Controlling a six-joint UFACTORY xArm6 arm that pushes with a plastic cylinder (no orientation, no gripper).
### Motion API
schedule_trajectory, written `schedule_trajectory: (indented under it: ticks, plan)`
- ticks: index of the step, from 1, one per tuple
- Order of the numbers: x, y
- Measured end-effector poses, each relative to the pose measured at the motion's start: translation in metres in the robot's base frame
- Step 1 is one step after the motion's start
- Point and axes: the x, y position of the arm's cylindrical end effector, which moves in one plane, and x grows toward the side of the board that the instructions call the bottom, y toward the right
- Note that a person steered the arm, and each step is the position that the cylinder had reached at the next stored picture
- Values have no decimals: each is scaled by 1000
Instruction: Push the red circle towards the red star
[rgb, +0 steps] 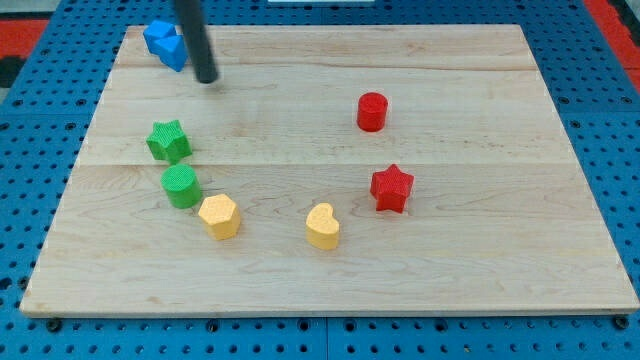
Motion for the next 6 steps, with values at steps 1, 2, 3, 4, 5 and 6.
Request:
schedule_trajectory:
  ticks: [1, 2, 3, 4, 5, 6]
  plan:
    - [0, 85]
    - [15, 143]
    - [79, 148]
    - [70, 172]
    - [57, 181]
    - [51, 213]
